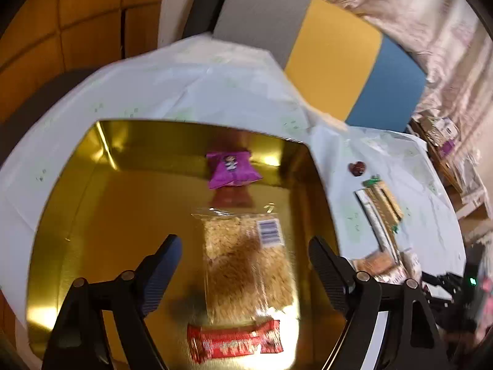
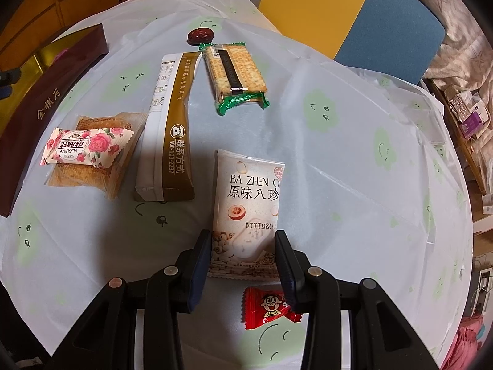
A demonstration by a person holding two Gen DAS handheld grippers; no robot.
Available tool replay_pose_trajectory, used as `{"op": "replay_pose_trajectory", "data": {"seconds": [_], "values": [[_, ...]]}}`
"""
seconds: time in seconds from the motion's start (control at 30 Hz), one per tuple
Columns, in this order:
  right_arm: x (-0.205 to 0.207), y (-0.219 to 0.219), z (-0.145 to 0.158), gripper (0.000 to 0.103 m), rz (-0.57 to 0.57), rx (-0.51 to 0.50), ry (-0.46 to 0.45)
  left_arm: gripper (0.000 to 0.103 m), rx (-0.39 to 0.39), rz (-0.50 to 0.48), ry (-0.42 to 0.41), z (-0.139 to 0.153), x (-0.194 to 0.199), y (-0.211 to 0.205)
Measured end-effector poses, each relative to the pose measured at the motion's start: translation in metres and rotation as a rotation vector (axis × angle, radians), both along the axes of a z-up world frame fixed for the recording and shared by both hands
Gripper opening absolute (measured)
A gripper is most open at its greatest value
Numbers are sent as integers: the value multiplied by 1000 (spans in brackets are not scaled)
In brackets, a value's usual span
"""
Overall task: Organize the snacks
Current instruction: 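Carry the rice-crispy pack into the gold tray and open the left gripper, then lift the white BA ZHEN pack off the table with the right gripper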
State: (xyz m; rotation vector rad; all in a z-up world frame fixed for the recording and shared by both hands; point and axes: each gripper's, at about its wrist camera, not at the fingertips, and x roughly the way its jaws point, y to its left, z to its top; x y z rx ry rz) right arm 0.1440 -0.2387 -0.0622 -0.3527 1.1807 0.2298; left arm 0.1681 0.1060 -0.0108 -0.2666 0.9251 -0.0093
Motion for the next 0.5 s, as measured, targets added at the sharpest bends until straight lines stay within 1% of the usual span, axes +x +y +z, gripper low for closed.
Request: {"op": "replay_pose_trajectory", "data": {"seconds": [0.1, 0.23, 0.33, 0.5], "values": [[-1, 1, 1, 41, 1, -1, 0, 83, 28, -63, -75, 14, -22, -16], [-1, 0, 1, 41, 0, 0, 0, 83, 76, -207, -157, 25, -57, -52], [-1, 1, 2, 41, -4, 4, 1, 83, 77, -321, -195, 26, -82, -80], [-1, 0, 2, 41, -13, 14, 4, 83, 97, -497, -226, 17, -117, -126]]}}
